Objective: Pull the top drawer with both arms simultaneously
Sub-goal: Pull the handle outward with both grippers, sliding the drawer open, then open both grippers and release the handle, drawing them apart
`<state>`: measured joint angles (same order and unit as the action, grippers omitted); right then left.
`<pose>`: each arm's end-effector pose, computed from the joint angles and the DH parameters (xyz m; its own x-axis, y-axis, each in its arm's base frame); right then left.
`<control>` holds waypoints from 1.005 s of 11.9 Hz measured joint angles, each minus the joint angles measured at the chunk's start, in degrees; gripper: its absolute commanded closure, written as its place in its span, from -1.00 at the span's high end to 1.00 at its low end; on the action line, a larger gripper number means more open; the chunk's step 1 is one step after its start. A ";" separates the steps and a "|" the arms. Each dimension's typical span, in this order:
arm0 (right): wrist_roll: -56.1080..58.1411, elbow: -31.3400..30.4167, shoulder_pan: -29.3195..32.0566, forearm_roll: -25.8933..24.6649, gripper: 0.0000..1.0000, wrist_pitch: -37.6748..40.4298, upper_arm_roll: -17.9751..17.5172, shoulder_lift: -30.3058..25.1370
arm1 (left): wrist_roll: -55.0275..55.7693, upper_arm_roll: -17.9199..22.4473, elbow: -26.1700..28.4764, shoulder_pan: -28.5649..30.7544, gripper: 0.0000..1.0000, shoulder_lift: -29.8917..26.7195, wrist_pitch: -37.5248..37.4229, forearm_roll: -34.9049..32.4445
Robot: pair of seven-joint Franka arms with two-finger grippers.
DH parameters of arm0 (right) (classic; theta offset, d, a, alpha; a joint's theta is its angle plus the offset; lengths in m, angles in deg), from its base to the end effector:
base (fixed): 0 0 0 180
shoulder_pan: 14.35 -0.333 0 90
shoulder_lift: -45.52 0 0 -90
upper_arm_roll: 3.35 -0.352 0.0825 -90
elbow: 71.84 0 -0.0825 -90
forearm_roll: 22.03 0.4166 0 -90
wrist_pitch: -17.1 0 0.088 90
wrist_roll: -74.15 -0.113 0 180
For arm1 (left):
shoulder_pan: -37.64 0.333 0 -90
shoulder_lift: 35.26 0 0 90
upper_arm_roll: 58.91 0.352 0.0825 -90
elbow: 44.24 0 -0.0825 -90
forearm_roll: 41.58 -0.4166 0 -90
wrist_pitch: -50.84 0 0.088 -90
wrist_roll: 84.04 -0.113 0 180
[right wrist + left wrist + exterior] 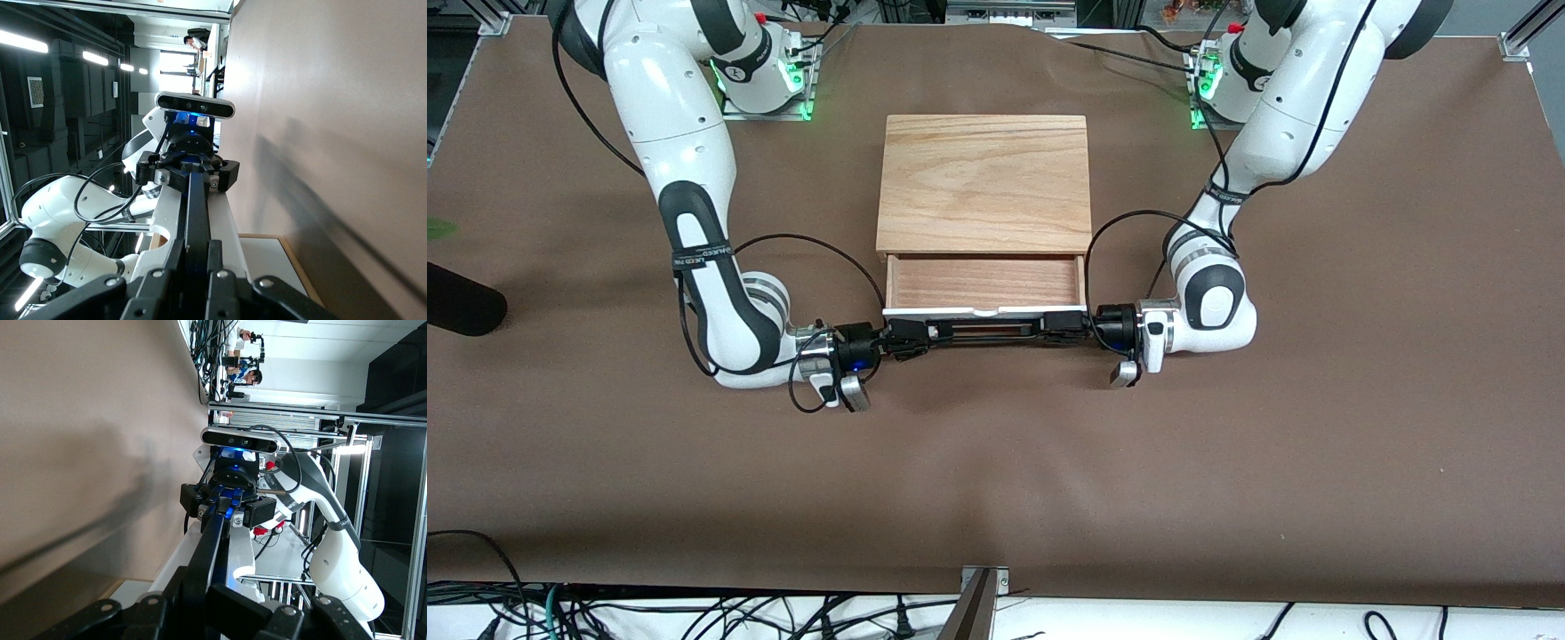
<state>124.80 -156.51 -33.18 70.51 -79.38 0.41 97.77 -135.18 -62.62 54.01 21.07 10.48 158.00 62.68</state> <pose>0.6882 0.3017 0.1610 0.9803 0.1843 0.0718 0.0893 -0.0889 -0.9920 0.6389 -0.3151 0.1526 0.9955 0.0434 -0.0842 0.0865 -0.0534 0.9948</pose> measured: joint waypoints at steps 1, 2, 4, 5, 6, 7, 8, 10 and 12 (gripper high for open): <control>-0.20 0.53 0.01 0.00 -0.99 -0.31 0.00 0.26 | 0.87 0.40 -0.64 -0.25 -1.00 0.29 -0.02 -0.05; -0.40 1.09 0.02 0.03 -0.99 -0.56 0.00 0.53 | 1.57 0.73 -1.19 -0.44 -1.00 0.54 -0.06 -0.07; -0.63 1.90 0.04 0.05 -0.99 -1.00 -0.02 0.87 | 2.62 1.31 -2.05 -0.82 -1.00 0.89 0.00 -0.13; -0.67 2.25 0.04 0.06 -0.99 -1.50 -0.04 0.90 | 2.72 1.40 -2.60 -0.83 -1.00 1.16 0.11 -0.13; -0.69 2.63 0.04 0.08 -0.99 -2.00 -0.07 0.98 | 2.82 1.48 -3.18 -0.83 -0.95 1.47 0.20 -0.13; -0.78 3.21 0.06 0.08 -0.99 -2.18 -0.08 1.29 | 2.98 1.56 -3.65 -0.82 -0.63 1.69 0.29 -0.13; -0.90 3.68 0.09 0.08 -0.99 -2.15 -0.08 1.65 | 3.26 1.60 -3.85 -0.82 -0.25 1.85 0.32 -0.13; -0.94 4.12 0.34 0.06 -0.99 -1.87 -0.10 2.00 | 4.83 1.87 -3.74 -0.65 1.00 1.88 0.30 -0.12; -1.12 4.72 0.82 0.14 -0.96 -2.30 -0.11 2.03 | 6.63 3.09 -3.62 0.14 1.00 2.09 1.39 -0.12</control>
<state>123.69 -151.79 -32.35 70.66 -81.68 0.30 99.80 -128.55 -59.53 50.39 21.21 12.57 159.39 62.56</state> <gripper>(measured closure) 0.824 0.502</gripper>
